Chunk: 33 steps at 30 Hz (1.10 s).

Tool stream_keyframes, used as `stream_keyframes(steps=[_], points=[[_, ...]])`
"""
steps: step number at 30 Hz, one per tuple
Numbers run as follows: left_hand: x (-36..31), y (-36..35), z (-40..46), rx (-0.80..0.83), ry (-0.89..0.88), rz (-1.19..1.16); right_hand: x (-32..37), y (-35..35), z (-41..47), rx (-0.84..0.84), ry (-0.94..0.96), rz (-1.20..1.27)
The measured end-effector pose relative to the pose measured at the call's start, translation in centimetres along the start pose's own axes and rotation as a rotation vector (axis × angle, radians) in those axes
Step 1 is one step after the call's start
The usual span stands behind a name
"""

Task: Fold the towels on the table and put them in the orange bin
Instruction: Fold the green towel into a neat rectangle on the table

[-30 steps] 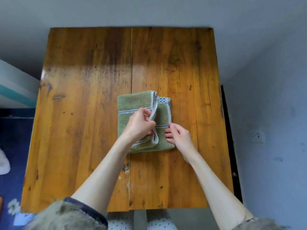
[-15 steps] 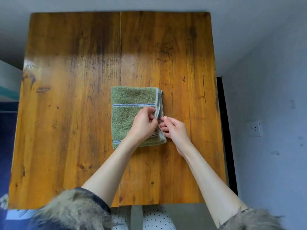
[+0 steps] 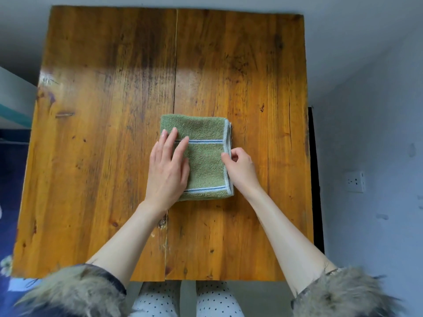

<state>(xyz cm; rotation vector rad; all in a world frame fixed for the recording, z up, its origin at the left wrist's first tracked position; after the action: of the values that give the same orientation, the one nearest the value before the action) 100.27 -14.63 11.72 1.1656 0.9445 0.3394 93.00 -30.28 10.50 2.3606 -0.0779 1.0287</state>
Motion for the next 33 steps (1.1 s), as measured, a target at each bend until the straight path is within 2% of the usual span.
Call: stream_keyframes(steps=[4,6,7,9,11,12,15,19,25,29,31,33], points=[[0.2,-1.8,0.2,0.158,-0.001,0.141,-0.4,0.6,-0.2,0.103,-0.182,0.364],[0.1,-2.5,0.3,0.205,0.009,0.22,-0.4,0.7,-0.2,0.117,-0.224,0.398],[0.1,-2.7,0.4,0.217,0.018,0.243,-0.4,0.8,-0.1,0.064,-0.21,0.327],[0.0,-2.9,0.6,0.227,0.033,0.253,-0.2,0.9,-0.4,-0.151,-0.084,0.02],[0.0,-2.7,0.6,0.226,0.035,0.236,0.9,0.5,-1.5,-0.368,0.178,-0.259],[0.0,-2.5,0.7,0.214,0.034,0.222,1.4,-0.1,-2.0,-0.399,0.31,-0.366],[0.3,-2.0,1.2,0.172,0.024,0.184,1.7,-2.4,-1.8,-0.314,0.536,-0.638],[1.1,-2.3,2.2,0.153,0.023,0.173,1.0,-3.9,0.8,-0.231,0.533,-0.754],[1.9,-3.5,1.8,0.139,0.031,0.184,-0.3,-4.2,1.8,-0.24,0.547,-0.697],[2.0,-3.2,2.0,0.216,0.034,0.184,-0.3,-4.0,2.0,-0.177,0.532,-0.712],[2.0,-2.8,2.0,0.274,0.025,0.135,-0.1,-3.8,1.8,-0.128,0.548,-0.694],[2.0,-1.9,1.7,0.273,0.047,0.034,-0.1,-3.2,1.1,-0.097,0.556,-0.561]])
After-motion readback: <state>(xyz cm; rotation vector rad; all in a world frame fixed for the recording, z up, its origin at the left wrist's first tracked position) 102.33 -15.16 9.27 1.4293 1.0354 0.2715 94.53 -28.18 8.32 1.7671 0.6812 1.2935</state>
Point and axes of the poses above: each hand's wrist, its own z-axis towards the middle knuckle, its own y-axis out of the back of the hand, x = y × z, the point moved 3 cm from there along z, towards the middle knuckle, and after that the axes turned 5 degrees about -z, right-handed, at the moved point
